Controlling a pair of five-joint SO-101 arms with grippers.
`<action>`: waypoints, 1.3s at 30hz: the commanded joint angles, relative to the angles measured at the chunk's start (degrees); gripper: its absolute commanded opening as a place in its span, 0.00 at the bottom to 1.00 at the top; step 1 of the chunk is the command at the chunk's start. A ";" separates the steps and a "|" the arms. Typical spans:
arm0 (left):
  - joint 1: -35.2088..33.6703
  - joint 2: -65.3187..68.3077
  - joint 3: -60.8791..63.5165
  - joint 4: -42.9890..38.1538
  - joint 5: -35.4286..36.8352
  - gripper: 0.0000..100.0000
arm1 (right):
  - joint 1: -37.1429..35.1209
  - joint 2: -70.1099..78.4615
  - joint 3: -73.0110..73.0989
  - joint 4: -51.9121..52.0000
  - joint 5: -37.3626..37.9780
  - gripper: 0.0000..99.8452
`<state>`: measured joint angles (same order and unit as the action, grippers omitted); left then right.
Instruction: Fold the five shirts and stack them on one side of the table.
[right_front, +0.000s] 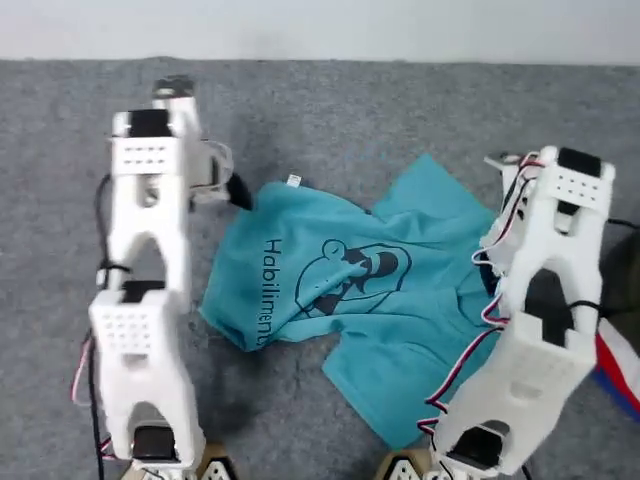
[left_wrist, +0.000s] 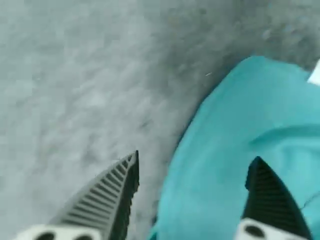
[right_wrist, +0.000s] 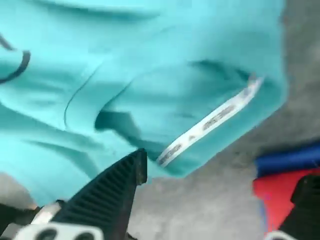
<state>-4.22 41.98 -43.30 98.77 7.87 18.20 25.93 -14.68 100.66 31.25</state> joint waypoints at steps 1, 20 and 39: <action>6.68 8.09 -11.21 1.85 0.44 0.33 | -0.48 -5.49 2.37 1.89 -0.26 0.44; 6.68 23.91 -40.40 0.97 -3.25 0.02 | -0.13 -8.57 3.34 2.24 -0.70 0.36; -18.81 23.65 -46.37 -5.89 -3.08 0.24 | -5.85 -16.92 14.59 1.89 1.93 0.32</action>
<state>-23.12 67.03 -86.90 87.78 5.14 16.09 14.33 -0.09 100.66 31.16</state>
